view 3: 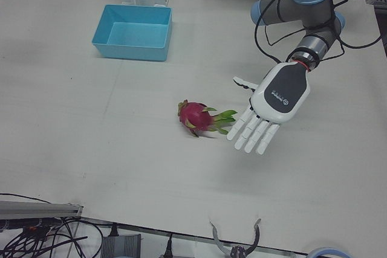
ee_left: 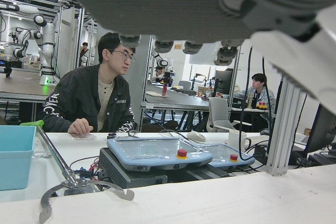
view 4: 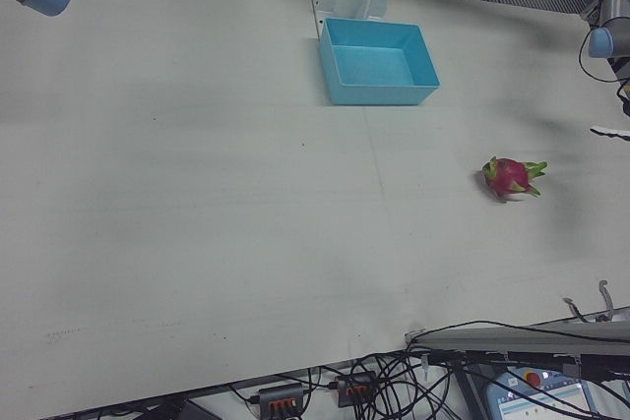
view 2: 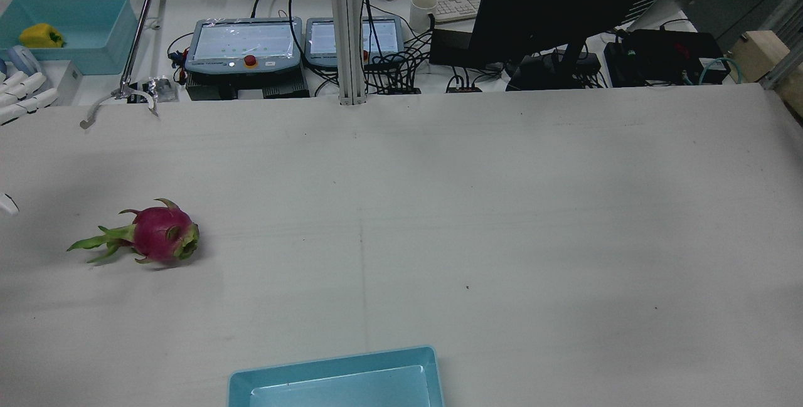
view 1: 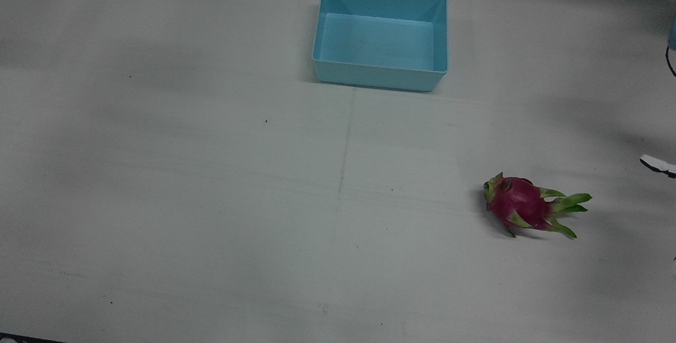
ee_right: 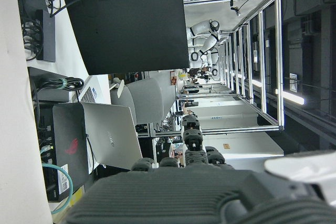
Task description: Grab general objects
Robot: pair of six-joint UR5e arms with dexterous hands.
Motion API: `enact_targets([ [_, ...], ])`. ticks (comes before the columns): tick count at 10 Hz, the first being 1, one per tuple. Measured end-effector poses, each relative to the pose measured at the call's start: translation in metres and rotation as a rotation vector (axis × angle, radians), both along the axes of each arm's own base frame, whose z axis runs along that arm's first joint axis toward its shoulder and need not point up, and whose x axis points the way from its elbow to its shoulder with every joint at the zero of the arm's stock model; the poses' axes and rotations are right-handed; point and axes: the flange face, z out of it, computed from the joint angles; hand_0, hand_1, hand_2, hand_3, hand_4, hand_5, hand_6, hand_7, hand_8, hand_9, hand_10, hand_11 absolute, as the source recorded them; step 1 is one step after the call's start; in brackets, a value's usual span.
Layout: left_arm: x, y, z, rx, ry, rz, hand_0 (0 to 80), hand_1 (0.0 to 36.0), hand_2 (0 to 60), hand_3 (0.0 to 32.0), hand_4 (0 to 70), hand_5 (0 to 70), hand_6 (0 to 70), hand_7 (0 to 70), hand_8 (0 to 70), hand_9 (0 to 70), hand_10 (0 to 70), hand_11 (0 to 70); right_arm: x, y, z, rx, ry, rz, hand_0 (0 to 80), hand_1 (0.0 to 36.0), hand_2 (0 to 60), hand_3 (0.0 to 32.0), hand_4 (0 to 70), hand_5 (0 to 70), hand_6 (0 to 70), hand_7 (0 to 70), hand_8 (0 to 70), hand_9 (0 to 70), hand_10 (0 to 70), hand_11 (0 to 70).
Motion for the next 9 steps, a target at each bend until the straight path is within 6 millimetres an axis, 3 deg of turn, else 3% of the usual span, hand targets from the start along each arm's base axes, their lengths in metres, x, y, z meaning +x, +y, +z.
enact_targets([
  [1, 0.008, 0.002, 0.001, 0.007, -0.038, 0.006, 45.4, 11.6, 11.2, 24.6, 0.0, 0.0, 0.0, 2.0, 2.0, 0.0, 0.0, 0.0, 0.0, 0.0, 0.0, 0.0, 0.0, 0.0, 0.0, 0.0, 0.0, 0.0, 0.0, 0.0, 0.0, 0.0, 0.0, 0.0, 0.0, 0.0],
  [2, 0.016, 0.004, 0.002, 0.009, -0.063, 0.015, 45.7, 12.5, 11.5, 26.2, 0.0, 0.0, 0.0, 1.7, 0.1, 0.0, 0.0, 0.0, 0.0, 0.0, 0.0, 0.0, 0.0, 0.0, 0.0, 0.0, 0.0, 0.0, 0.0, 0.0, 0.0, 0.0, 0.0, 0.0, 0.0, 0.0],
  [7, 0.039, 0.014, 0.014, -0.023, -0.11, 0.058, 44.7, 11.8, 11.5, 27.0, 0.0, 0.0, 0.0, 1.4, 0.0, 0.0, 0.0, 0.0, 0.0, 0.0, 0.0, 0.0, 0.0, 0.0, 0.0, 0.0, 0.0, 0.0, 0.0, 0.0, 0.0, 0.0, 0.0, 0.0, 0.0, 0.0],
  [9, 0.057, 0.018, 0.016, -0.029, -0.111, 0.08, 46.2, 13.7, 13.1, 28.4, 0.0, 0.0, 0.0, 2.4, 0.0, 0.0, 0.0, 0.0, 0.0, 0.0, 0.0, 0.001, 0.0, 0.0, 0.0, 0.0, 0.0, 0.0, 0.0, 0.0, 0.0, 0.0, 0.0, 0.0, 0.0, 0.0],
])
